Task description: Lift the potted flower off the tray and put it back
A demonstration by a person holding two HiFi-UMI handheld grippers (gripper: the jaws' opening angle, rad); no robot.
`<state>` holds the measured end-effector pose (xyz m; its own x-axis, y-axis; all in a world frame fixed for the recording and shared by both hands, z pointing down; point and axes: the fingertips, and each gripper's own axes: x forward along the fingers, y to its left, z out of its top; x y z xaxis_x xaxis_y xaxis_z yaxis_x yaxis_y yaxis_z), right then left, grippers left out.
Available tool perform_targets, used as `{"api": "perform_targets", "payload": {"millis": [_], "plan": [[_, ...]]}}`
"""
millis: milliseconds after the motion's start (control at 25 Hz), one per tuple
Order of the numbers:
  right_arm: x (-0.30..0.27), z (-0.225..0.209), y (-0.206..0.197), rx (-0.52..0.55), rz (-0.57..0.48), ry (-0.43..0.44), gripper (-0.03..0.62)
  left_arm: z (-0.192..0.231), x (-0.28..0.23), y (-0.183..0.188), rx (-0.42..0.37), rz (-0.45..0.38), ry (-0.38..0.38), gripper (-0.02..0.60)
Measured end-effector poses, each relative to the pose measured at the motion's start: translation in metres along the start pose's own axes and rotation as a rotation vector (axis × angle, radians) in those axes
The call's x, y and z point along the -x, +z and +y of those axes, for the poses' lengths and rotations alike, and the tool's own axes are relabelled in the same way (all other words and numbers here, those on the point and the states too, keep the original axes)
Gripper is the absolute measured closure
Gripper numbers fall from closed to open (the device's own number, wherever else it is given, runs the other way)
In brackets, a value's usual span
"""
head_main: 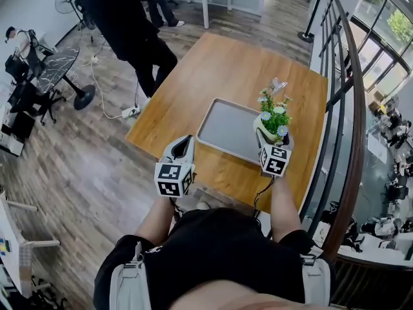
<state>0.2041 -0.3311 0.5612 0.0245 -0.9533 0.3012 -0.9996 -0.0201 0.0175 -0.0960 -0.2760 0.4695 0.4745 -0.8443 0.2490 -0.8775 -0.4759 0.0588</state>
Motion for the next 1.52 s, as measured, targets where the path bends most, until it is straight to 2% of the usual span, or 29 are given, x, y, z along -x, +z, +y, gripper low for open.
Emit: {"api": "perform_targets", "payload": {"millis": [480, 760, 1200, 1320, 1520], "plan": [[-0.047, -0.007, -0.088, -0.055, 0.184, -0.018, 0.12, 0.031, 0.017, -0.004, -0.024, 0.029, 0.079, 0.569], [-0.059, 0.002, -0.138, -0.096, 0.3, -0.021, 0.12, 0.033, 0.022, -0.01, -0.023, 0.041, 0.09, 0.569], [-0.067, 0.017, -0.161, -0.009, 0.388, 0.013, 0.126, 0.033, 0.023, -0.014, -0.012, 0.047, 0.095, 0.569], [-0.069, 0.018, -0.163, -0.02, 0.37, 0.037, 0.125, 0.026, 0.02, -0.015, -0.01, 0.046, 0.082, 0.569], [-0.062, 0.015, -0.161, -0.044, 0.351, 0.011, 0.12, 0.015, 0.011, -0.015, -0.01, 0.043, 0.046, 0.569]]}}
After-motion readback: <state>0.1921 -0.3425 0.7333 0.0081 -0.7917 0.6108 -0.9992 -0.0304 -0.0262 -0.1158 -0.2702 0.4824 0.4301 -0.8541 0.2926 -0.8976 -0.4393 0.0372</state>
